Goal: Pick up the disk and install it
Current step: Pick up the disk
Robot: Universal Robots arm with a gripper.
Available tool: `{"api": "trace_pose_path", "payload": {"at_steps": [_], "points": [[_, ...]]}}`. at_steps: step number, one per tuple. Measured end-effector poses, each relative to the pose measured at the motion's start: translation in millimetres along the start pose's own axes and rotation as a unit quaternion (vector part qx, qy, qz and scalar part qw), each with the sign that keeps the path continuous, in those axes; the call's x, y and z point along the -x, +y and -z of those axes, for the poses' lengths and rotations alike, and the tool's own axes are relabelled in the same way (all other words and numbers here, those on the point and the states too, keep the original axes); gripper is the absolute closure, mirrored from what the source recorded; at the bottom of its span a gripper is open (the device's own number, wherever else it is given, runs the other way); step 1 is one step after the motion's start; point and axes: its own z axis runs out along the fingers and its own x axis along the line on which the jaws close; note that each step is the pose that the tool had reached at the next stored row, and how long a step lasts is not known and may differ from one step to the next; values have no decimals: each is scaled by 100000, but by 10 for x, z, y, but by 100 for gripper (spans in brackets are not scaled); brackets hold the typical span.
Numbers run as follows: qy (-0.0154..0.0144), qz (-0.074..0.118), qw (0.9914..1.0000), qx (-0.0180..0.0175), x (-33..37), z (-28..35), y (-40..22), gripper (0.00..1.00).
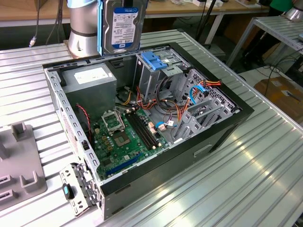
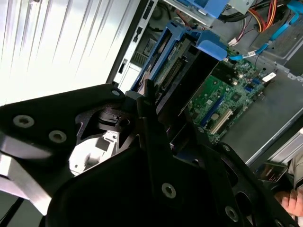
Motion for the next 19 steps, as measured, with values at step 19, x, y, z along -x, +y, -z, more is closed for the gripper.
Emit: {"api": "trace_pose_path", "payload": {"at_steps": [19], "points": [[-1,-2,100000,0,10,-4,-187,65]]}}
